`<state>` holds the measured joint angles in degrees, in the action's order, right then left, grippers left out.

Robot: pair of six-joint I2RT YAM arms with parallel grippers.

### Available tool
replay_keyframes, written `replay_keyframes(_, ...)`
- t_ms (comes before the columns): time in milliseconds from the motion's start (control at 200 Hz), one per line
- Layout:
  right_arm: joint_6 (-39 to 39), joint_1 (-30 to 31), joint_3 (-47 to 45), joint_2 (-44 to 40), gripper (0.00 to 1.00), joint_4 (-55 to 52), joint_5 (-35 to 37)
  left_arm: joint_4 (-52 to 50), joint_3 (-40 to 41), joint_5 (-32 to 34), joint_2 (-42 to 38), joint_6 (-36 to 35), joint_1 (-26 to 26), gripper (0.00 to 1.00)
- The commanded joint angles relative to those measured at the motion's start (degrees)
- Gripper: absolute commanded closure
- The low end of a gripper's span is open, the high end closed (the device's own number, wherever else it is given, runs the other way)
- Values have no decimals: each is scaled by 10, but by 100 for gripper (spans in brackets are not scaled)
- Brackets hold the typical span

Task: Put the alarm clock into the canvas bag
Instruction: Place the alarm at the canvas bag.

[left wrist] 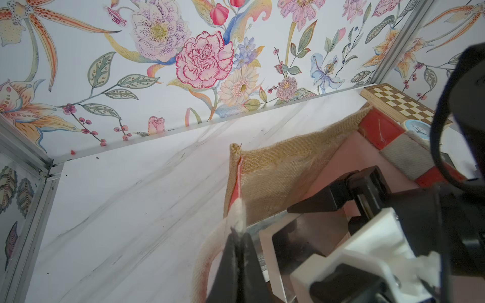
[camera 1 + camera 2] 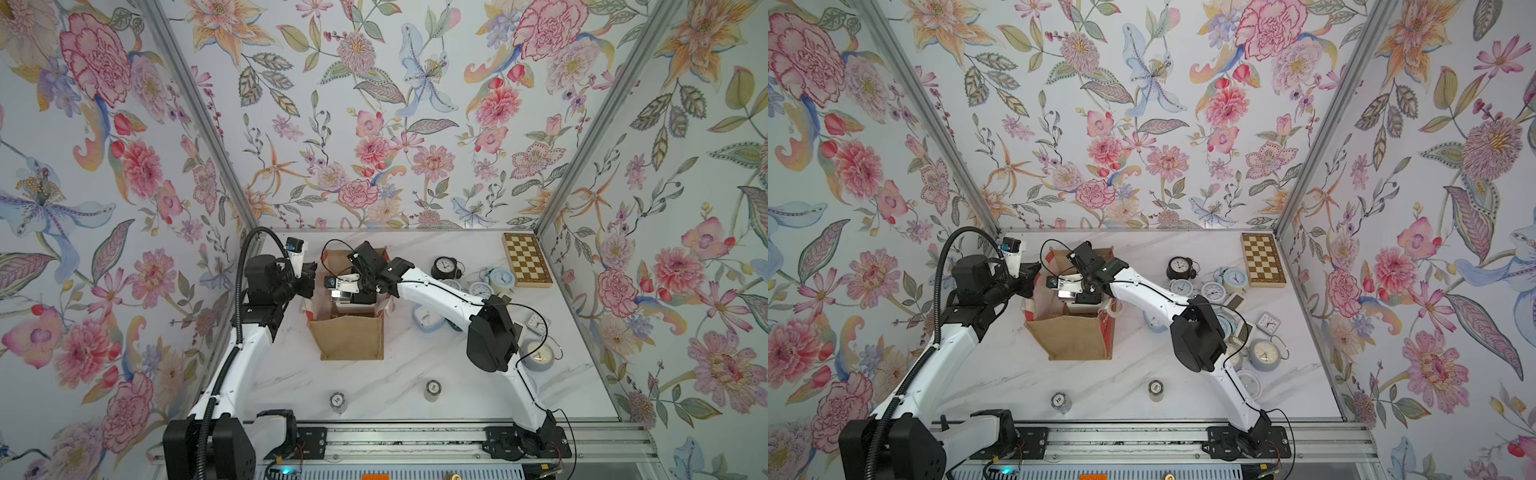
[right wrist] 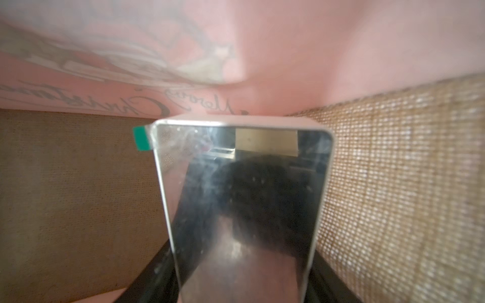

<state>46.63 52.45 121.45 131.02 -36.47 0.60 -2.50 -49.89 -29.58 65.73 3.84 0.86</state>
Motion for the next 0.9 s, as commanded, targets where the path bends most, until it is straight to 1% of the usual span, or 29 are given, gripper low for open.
replay_keyframes(0, -16, 5, 24, 23, 60, -14, 26, 9, 4, -1, -14, -5, 3, 96)
replay_keyframes(195, -24, 13, 38, 55, 55, -13, 65, 10, 3, -1, -14, -4, 2, 96)
replay_keyframes(305, -31, 13, 40, 61, 45, -14, 74, 10, 4, -1, -15, -4, 3, 96)
replay_keyframes(420, -34, 14, 40, 57, 39, -14, 77, 9, 4, 0, -15, -5, 4, 96)
replay_keyframes(540, -29, 17, 41, 54, 30, -14, 87, 9, 3, 1, -15, -5, 3, 96)
replay_keyframes(590, -28, 18, 41, 53, 28, -13, 89, 9, 3, 0, -16, -5, 3, 96)
replay_keyframes(700, -27, 21, 43, 49, 26, -14, 90, 9, 3, -1, -15, -5, 3, 96)
replay_keyframes(891, -28, 24, 39, 33, 27, -14, 84, 9, 3, -1, -14, -5, 2, 96)
